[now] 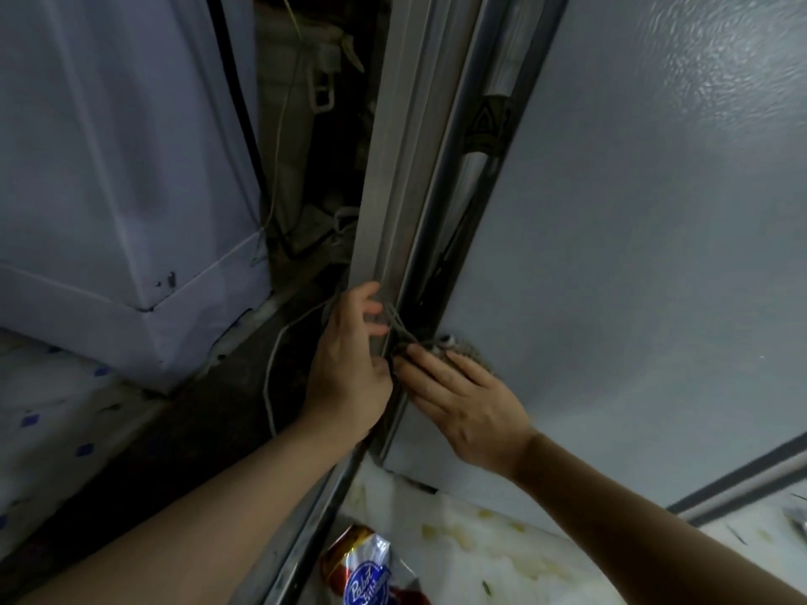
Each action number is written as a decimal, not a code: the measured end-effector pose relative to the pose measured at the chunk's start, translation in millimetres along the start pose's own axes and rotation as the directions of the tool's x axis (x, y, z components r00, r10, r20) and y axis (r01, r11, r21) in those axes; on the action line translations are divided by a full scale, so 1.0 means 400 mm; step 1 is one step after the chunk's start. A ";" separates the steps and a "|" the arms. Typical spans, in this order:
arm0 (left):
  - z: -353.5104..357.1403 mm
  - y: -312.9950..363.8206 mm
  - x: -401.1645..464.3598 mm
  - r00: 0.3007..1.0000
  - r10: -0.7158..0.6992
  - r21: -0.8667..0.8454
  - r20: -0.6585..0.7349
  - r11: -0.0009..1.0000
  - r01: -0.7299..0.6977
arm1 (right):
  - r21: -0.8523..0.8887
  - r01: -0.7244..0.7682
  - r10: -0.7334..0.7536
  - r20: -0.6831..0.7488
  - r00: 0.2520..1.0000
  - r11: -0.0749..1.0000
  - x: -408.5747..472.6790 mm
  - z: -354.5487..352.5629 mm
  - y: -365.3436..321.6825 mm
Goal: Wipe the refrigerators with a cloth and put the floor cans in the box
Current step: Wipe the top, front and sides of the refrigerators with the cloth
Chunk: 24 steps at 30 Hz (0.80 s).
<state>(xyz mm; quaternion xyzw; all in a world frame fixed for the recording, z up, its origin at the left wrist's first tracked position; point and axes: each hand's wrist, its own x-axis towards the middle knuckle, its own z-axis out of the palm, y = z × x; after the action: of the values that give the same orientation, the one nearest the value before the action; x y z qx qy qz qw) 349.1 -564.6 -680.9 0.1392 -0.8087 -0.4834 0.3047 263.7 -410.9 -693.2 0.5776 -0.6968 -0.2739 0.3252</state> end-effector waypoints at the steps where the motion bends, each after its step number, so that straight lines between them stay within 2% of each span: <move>1: -0.004 0.003 -0.004 1.000 0.006 0.004 0.012 1.000 -0.006 | -0.002 0.026 -0.026 0.012 1.000 1.000 -0.006 -0.001 0.000; 3: -0.007 0.018 -0.009 0.999 0.026 0.008 0.039 1.000 -0.027 | -0.006 0.081 -0.081 -0.029 0.996 0.997 -0.017 -0.014 0.029; 5: -0.005 0.039 -0.007 0.997 0.058 0.012 0.053 0.998 -0.059 | -0.009 0.057 -0.057 -0.146 0.988 0.998 -0.029 -0.045 0.090; 8: 0.014 0.075 0.003 0.995 0.087 0.023 0.056 0.996 -0.088 | 0.034 -0.127 0.130 -0.352 0.927 0.991 -0.058 -0.086 0.197; 11: 0.053 0.102 -0.004 0.995 0.077 0.055 0.066 0.995 -0.081 | 0.108 -0.277 0.296 -0.432 0.852 0.955 -0.077 -0.085 0.228; 13: 0.082 0.113 -0.017 0.996 0.067 0.098 0.064 0.992 -0.073 | 0.126 -0.361 0.379 -0.433 0.818 0.924 -0.084 -0.054 0.190; 14: 0.094 0.118 -0.026 0.996 0.064 0.118 0.054 0.990 -0.070 | 0.112 -0.367 0.380 -0.408 0.830 0.923 -0.096 -0.029 0.159; 17: 0.112 0.130 -0.043 0.998 0.064 0.160 0.023 0.985 -0.067 | 0.042 -0.187 0.192 -0.224 0.956 0.981 -0.171 0.043 0.068; 20: 0.115 0.140 -0.050 0.998 0.037 0.206 0.050 0.977 -0.047 | 0.015 -0.066 0.067 -0.079 0.995 0.998 -0.231 0.052 0.040; 22: 0.114 0.147 -0.058 0.998 0.021 0.224 0.065 0.974 -0.035 | 0.034 -0.076 0.079 -0.111 0.991 0.997 -0.240 0.023 0.073; 24: 0.115 0.156 -0.065 0.998 0.021 0.233 0.051 0.972 -0.033 | 0.143 -0.201 0.234 -0.274 0.933 0.969 -0.240 -0.030 0.149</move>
<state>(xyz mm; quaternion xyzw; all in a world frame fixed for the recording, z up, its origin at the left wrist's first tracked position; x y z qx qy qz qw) 344.6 -488.1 -652.1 0.1512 -0.8690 -0.3840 0.2731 247.4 -305.6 -653.6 0.5479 -0.7159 -0.1091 0.4187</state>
